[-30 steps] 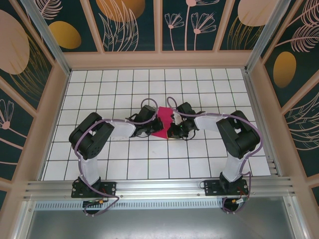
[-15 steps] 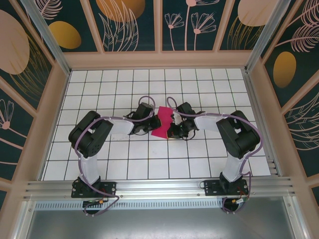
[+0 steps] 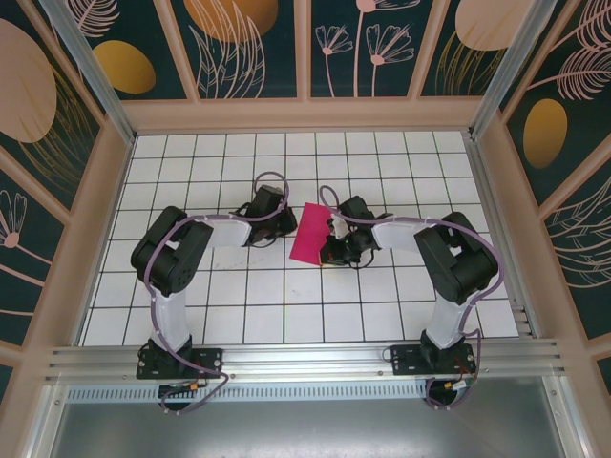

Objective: Fold a paper plane with a square sheet of paper (pick it up from the middle)
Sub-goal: Fold the triangle a second time at the center of the table, then turn over the paper at the center of the table.

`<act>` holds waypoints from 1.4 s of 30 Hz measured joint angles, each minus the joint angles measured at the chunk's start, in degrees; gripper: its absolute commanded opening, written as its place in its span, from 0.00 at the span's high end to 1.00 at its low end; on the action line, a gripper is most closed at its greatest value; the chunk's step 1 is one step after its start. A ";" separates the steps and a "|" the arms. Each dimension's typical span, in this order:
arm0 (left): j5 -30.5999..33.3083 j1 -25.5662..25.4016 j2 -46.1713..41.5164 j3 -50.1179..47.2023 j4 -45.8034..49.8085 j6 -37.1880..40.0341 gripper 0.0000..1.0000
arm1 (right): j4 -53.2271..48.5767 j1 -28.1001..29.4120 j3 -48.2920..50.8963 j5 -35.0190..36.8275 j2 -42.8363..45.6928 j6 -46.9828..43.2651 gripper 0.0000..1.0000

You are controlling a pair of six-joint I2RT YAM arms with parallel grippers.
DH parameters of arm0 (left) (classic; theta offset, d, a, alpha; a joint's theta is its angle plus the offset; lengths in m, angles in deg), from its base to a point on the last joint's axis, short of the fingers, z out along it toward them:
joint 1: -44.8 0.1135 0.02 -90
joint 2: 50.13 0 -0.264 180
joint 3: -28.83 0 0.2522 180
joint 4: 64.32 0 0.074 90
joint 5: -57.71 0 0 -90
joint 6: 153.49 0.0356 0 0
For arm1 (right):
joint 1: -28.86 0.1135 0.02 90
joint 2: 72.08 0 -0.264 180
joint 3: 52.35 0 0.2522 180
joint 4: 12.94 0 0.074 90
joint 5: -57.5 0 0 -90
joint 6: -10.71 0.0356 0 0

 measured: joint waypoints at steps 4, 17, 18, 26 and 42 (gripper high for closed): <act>0.76 0.35 0.07 0.17 0.02 0.22 0.92 | 0.44 0.13 0.11 0.13 0.44 0.00 0.96; -0.72 1.62 -10.54 -2.93 1.51 -3.06 0.67 | 1.66 -2.03 -2.60 3.08 7.93 2.97 0.60; -1.31 1.62 -11.85 -3.91 0.81 -3.82 0.66 | 2.49 -3.02 -2.62 3.13 8.94 3.08 0.58; -4.87 -1.36 -13.49 -8.35 -2.32 -10.03 0.67 | 6.60 -8.79 -1.95 2.62 8.11 2.97 0.58; -6.16 -5.57 -9.14 -8.37 -6.14 -17.49 0.70 | 10.62 -8.74 -1.92 -4.59 -1.25 2.56 0.75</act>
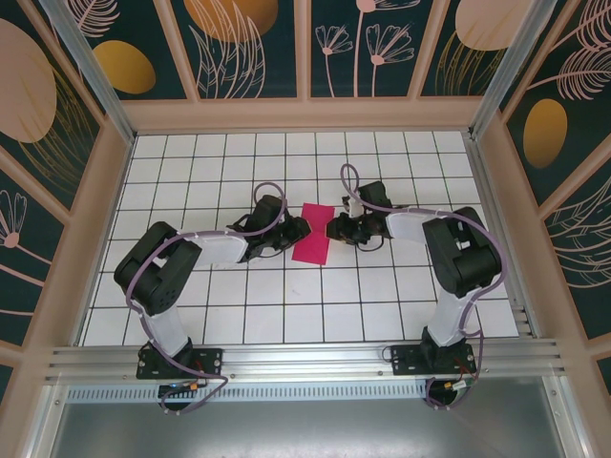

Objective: Fold a paper plane with a square sheet of paper (pick it up from the middle)
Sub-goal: Turn over the paper at the center of the table.

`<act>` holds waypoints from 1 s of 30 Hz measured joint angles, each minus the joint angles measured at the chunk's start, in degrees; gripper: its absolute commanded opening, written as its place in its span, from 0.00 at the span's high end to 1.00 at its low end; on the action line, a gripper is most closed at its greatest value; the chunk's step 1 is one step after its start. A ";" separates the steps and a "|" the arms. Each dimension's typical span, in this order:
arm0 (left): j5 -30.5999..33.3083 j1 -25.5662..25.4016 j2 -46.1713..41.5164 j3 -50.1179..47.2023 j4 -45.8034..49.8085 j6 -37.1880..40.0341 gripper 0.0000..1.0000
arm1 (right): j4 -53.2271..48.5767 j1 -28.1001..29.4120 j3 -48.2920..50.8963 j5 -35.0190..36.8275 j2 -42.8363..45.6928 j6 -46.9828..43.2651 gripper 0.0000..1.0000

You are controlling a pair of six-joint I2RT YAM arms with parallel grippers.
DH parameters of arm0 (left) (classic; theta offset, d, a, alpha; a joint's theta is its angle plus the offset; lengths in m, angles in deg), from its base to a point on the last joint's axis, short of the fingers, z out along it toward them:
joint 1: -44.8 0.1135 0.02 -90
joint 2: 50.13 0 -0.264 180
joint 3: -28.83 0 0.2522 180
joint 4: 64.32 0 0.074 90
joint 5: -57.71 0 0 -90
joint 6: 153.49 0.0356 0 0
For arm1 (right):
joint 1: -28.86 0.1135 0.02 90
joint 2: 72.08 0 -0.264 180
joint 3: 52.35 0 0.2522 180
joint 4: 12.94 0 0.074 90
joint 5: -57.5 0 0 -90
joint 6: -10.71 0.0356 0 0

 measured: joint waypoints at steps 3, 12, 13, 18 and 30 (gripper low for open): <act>0.00 0.00 0.39 0.00 0.02 -0.68 0.70 | 0.46 0.02 -0.02 -0.57 -0.63 0.02 0.79; -0.42 0.00 2.05 0.00 -0.09 -1.79 0.68 | 1.33 0.00 -0.02 -0.50 -2.25 0.11 0.94; -0.55 0.00 2.25 0.00 -0.22 -1.95 0.68 | 1.29 0.00 -0.02 -0.50 -2.32 0.11 0.94; -1.44 0.00 3.19 0.00 -0.44 -2.16 0.65 | 1.29 -0.24 -0.02 -0.44 -2.32 0.31 0.94; -1.97 0.00 4.17 0.35 -0.44 -2.14 0.60 | 1.33 -1.60 0.83 0.15 -2.32 0.70 0.94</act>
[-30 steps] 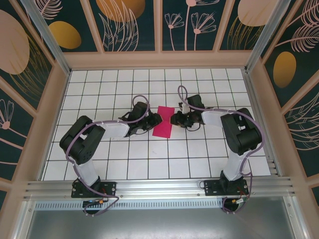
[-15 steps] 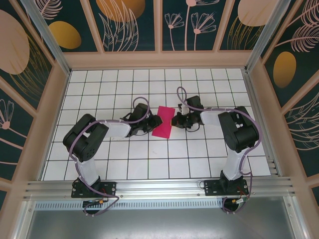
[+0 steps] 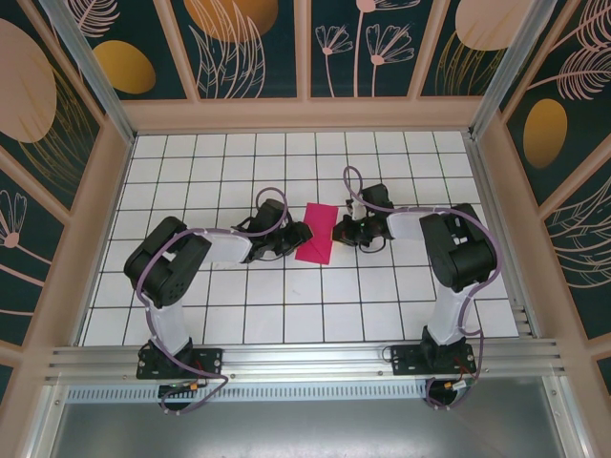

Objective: Fold a paper plane with a square sheet of paper (pick it up from the middle)
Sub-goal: Turn over the paper at the center of the table.

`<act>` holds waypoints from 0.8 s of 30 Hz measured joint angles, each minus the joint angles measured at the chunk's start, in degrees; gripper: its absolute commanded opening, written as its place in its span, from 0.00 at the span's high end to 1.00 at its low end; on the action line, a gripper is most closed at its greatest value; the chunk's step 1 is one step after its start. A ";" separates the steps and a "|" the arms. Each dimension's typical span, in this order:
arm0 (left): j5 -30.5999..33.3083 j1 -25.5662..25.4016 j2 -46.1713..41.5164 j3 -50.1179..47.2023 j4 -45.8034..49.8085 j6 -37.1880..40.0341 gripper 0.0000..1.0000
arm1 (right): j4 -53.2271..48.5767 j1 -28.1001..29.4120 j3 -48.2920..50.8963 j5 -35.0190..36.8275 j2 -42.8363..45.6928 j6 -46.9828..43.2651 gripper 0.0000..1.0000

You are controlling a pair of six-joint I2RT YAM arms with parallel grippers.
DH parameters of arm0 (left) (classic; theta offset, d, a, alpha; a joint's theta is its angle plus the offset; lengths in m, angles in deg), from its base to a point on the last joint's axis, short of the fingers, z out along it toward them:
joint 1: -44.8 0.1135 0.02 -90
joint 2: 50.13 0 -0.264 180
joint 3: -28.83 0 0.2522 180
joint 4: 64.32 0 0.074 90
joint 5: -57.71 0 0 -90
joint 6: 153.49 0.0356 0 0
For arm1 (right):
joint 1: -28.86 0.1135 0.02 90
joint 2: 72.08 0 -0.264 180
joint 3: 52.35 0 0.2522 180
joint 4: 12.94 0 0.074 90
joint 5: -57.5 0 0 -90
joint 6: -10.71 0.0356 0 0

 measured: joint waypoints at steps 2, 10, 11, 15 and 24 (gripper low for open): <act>-0.33 0.00 0.28 0.37 -0.07 0.02 0.61 | 0.00 -0.07 0.02 0.00 0.00 0.04 0.94; -1.49 0.00 2.25 2.73 -0.26 0.24 0.60 | 0.24 -0.66 0.35 -0.20 0.00 1.27 0.95; -1.60 0.00 2.56 3.04 -0.28 0.24 0.60 | 0.24 -0.70 0.35 -0.22 0.00 1.31 0.95; -2.34 0.00 3.43 3.82 -0.90 0.24 0.61 | 0.22 -0.98 0.35 -0.24 0.00 1.31 0.96; -3.76 0.00 4.28 4.26 -2.34 0.90 0.70 | 0.22 -1.05 0.35 -0.26 0.00 1.31 0.96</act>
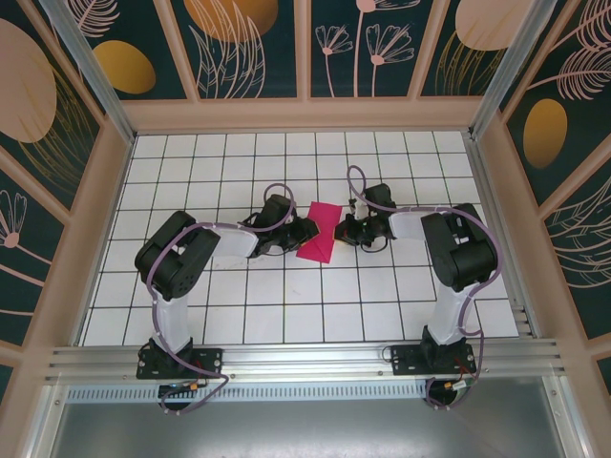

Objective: Fold a paper plane with a square sheet of paper (pick it up from the middle)
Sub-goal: Turn over the paper at the center of the table.

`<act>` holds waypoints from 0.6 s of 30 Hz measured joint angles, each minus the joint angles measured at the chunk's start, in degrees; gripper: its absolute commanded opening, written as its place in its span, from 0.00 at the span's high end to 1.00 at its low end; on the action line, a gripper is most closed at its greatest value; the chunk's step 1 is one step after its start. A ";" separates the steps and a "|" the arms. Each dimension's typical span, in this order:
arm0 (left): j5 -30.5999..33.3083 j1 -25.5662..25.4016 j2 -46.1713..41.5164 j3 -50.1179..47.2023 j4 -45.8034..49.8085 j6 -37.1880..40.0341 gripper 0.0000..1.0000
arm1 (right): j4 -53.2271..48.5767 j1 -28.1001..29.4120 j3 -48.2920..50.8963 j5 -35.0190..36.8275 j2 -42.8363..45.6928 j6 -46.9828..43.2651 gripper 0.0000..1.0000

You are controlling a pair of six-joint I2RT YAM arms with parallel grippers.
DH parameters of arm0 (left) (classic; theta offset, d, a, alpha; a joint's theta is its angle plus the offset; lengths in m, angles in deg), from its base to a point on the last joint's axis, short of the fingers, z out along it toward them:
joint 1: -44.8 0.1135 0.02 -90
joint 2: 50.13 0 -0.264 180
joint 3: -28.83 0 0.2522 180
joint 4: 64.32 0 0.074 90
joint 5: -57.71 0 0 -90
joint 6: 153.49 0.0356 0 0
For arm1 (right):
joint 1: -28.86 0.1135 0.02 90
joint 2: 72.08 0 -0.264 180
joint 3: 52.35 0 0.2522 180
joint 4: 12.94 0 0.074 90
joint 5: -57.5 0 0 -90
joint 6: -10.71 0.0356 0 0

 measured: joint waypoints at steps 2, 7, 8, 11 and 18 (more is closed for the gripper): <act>-0.13 0.00 0.00 0.02 -0.22 0.44 0.72 | 0.00 -0.02 0.00 -0.02 0.00 0.00 0.96; -0.46 0.00 0.07 0.02 -0.39 1.42 0.81 | 0.02 -0.09 0.00 -0.20 0.00 0.15 0.93; -0.50 0.00 0.17 0.04 -0.59 1.66 0.83 | 0.04 -0.20 0.11 -0.28 0.00 0.24 0.90; -0.52 0.00 0.81 0.07 -0.72 2.23 0.88 | 0.90 -0.66 0.74 -0.92 0.22 1.18 0.79; -0.31 0.00 2.10 2.25 -0.52 4.02 0.97 | 1.31 -3.06 5.27 1.29 7.72 3.61 0.48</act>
